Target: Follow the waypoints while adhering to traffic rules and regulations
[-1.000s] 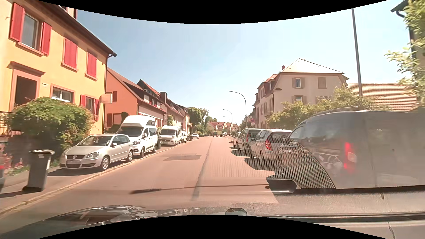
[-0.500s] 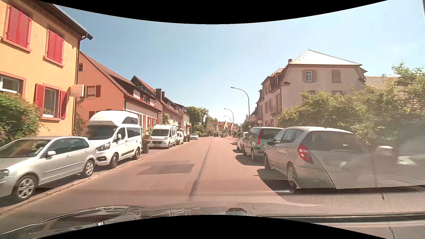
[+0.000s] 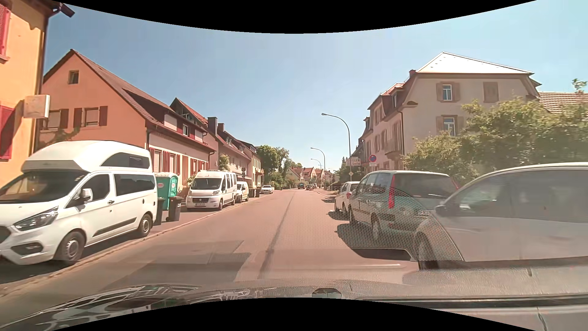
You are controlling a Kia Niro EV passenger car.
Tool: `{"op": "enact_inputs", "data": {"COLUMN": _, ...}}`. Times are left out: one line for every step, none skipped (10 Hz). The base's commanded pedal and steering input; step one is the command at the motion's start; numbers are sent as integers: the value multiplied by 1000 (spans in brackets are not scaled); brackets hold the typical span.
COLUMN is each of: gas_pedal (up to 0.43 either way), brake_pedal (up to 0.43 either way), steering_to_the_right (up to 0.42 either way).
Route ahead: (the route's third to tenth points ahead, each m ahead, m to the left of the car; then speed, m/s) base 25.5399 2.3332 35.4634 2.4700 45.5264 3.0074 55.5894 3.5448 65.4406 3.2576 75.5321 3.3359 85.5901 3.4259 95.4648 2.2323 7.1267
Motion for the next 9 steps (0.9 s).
{"op": "enact_inputs", "data": {"gas_pedal": 98, "brake_pedal": 0, "steering_to_the_right": -4}}
{"op": "enact_inputs", "data": {"gas_pedal": 87, "brake_pedal": 0, "steering_to_the_right": -4}}
{"op": "enact_inputs", "data": {"gas_pedal": 79, "brake_pedal": 0, "steering_to_the_right": -3}}
{"op": "enact_inputs", "data": {"gas_pedal": 67, "brake_pedal": 0, "steering_to_the_right": -2}}
{"op": "enact_inputs", "data": {"gas_pedal": 67, "brake_pedal": 0, "steering_to_the_right": -2}}
{"op": "enact_inputs", "data": {"gas_pedal": 67, "brake_pedal": 0, "steering_to_the_right": -1}}
{"op": "enact_inputs", "data": {"gas_pedal": 67, "brake_pedal": 0, "steering_to_the_right": -1}}
{"op": "enact_inputs", "data": {"gas_pedal": 67, "brake_pedal": 0, "steering_to_the_right": 0}}
{"op": "enact_inputs", "data": {"gas_pedal": 67, "brake_pedal": 0, "steering_to_the_right": 1}}
